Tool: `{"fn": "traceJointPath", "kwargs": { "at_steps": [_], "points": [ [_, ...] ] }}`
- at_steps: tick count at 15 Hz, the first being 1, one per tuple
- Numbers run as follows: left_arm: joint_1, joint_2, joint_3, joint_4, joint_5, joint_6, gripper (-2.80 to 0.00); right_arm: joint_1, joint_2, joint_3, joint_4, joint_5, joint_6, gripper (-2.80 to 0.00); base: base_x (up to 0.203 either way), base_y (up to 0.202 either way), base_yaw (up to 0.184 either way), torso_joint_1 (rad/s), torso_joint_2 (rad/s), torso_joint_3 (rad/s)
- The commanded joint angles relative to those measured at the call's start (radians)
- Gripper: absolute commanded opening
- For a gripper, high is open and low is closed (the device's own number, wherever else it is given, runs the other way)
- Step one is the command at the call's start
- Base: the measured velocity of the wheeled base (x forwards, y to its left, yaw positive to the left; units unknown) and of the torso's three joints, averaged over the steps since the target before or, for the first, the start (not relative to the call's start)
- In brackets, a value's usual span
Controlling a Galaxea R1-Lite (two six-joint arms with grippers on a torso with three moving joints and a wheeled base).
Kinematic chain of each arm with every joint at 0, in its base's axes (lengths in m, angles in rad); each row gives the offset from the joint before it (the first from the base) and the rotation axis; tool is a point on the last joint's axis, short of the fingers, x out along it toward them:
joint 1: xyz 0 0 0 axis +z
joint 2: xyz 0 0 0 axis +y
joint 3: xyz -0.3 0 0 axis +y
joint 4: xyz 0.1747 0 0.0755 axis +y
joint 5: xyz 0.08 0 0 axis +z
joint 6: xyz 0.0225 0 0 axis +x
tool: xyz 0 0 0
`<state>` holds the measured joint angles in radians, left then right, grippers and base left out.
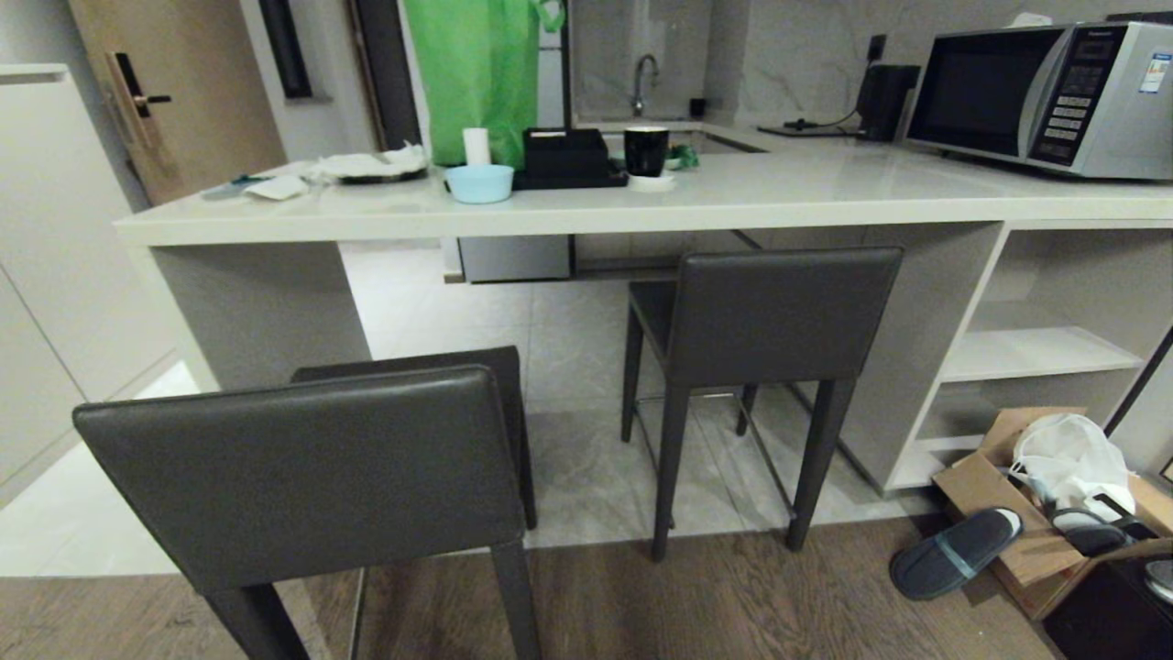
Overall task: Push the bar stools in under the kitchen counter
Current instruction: Pull the gray chair out from under the dining table
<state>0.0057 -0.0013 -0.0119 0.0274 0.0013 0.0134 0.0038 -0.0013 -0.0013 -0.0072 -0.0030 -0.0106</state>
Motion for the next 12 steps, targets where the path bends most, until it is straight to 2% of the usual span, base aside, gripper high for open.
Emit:
{"fn": "traceJointPath", "kwargs": {
  "at_steps": [1,12],
  "points": [
    [0.0,0.0,0.001,0.0,0.0,-0.001,-2.8,0.001,0.001,0.0,0.0,0.0,0.0,-2.8,0.0,-0.193,0.0,0.002,0.0,0.002],
    [0.0,0.0,0.0,0.0,0.0,-0.004,-2.8,0.001,0.001,0.0,0.0,0.0,0.0,-2.8,0.0,-0.195,0.003,0.003,0.0,0.002]
  ]
}}
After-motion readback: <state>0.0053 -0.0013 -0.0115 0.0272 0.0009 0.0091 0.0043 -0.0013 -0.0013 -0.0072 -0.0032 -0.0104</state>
